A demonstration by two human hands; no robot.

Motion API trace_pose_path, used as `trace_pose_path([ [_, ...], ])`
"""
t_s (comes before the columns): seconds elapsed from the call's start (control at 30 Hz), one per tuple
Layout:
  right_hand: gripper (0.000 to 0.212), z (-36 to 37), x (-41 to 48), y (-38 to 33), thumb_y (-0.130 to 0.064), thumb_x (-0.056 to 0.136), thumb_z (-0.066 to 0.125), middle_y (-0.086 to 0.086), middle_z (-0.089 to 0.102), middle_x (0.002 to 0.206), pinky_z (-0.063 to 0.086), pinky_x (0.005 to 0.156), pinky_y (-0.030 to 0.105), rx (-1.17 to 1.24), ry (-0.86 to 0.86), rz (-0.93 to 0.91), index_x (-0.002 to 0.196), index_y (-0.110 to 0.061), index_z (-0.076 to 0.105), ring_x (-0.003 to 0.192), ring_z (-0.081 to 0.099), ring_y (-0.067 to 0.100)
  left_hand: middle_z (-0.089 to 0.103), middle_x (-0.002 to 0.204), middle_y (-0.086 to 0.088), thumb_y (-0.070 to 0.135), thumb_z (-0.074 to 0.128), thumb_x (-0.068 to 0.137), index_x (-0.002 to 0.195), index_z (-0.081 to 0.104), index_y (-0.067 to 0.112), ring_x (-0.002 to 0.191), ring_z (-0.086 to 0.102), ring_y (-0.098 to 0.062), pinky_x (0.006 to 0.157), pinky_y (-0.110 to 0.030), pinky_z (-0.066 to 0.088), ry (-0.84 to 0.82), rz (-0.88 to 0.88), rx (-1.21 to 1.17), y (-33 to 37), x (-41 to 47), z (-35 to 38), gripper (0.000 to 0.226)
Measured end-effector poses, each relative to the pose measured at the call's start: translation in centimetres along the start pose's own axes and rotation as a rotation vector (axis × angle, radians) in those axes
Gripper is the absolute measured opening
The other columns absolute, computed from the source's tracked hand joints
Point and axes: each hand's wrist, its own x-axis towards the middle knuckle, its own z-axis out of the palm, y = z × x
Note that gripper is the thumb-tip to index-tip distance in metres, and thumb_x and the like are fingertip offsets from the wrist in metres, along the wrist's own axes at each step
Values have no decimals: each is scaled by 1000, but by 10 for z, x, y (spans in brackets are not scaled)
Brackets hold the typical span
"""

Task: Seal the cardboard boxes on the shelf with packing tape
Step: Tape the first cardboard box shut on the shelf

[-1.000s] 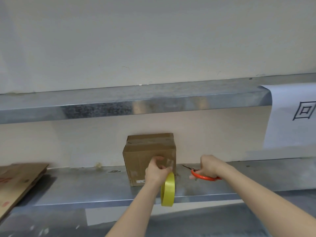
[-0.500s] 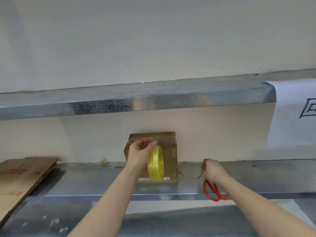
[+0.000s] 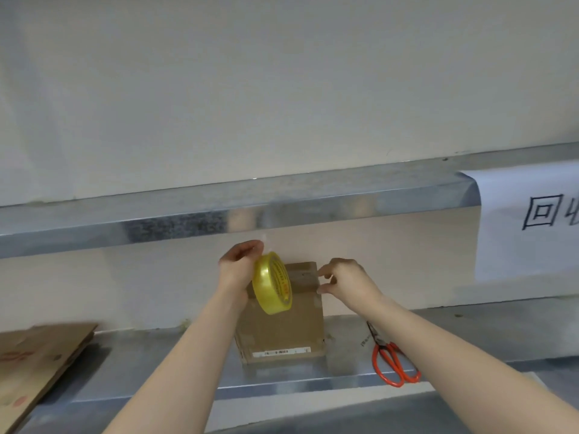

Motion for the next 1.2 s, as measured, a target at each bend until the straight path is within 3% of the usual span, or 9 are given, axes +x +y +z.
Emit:
trace_pose_path([
  [0.27, 14, 33, 6, -3, -19, 83, 67, 13, 67, 100, 43, 75, 30, -237, -120, 80, 94, -10, 67, 97, 61, 31, 68, 84, -1, 17, 73, 85, 76, 67, 22, 85, 62, -21, 91, -38, 52, -172, -91, 69, -12, 45, 13, 11],
  [0.53, 39, 42, -3, -8, -28, 84, 70, 15, 67, 105, 48, 78, 35, -245, -26, 196, 114, -10, 53, 98, 62, 33, 68, 87, -1, 17, 71, 86, 84, 68, 21, 89, 62, -21, 92, -40, 53, -322, -148, 26, -21, 63, 19, 5],
  [0.7, 41, 45, -9, -15, -27, 94, 57, 19, 64, 105, 42, 72, 35, -371, -37, 147, 124, -6, 37, 99, 62, 34, 67, 83, -2, 16, 71, 85, 82, 67, 19, 87, 61, -21, 90, -41, 53, -323, -141, 28, -22, 65, 22, 6],
  [0.83, 62, 30, -18, -15, -55, 88, 58, 15, 63, 105, 44, 74, 37, -315, -86, 177, 126, -11, 37, 99, 61, 34, 66, 85, -3, 17, 72, 85, 85, 66, 17, 83, 61, -20, 87, -38, 54, -338, -152, 42, -18, 62, 26, 6],
  [0.93, 83, 21, -19, -13, -78, 67, 62, 4, 60, 94, 43, 70, 34, -208, 47, 265, 117, -17, 39, 92, 61, 28, 66, 85, -3, 16, 70, 86, 86, 66, 17, 78, 61, -18, 78, -33, 55, -331, -154, 36, -18, 62, 27, 5],
  [1.0, 89, 22, -12, -9, -74, 61, 71, -2, 57, 107, 44, 75, 32, -17, 89, 260, 125, -20, 39, 102, 59, 22, 66, 86, -3, 15, 70, 87, 86, 65, 16, 80, 61, -18, 77, -32, 54, -319, -147, 34, -18, 62, 27, 4],
  [1.03, 98, 23, -7, -7, -67, 61, 78, -2, 52, 127, 44, 88, 31, 113, 57, 232, 136, -20, 35, 116, 53, 19, 66, 86, -3, 15, 70, 87, 86, 66, 15, 82, 62, -20, 80, -33, 54, -315, -141, 38, -18, 63, 27, 4],
  [1.1, 121, 24, 4, -5, -49, 63, 86, -4, 20, 158, 27, 113, 29, 332, -66, 186, 154, -20, 11, 144, 23, 14, 68, 90, -6, 17, 71, 86, 87, 67, 15, 87, 63, -24, 88, -38, 53, -322, -119, 70, -17, 64, 26, 5],
  [1.2, 132, 31, 21, -2, -32, 69, 86, -8, -7, 161, 14, 118, 25, 335, -239, 159, 153, -21, -15, 148, 2, 11, 69, 102, -12, 20, 72, 86, 95, 68, 14, 93, 64, -27, 92, -42, 53, -301, -104, 107, -16, 67, 26, 12],
])
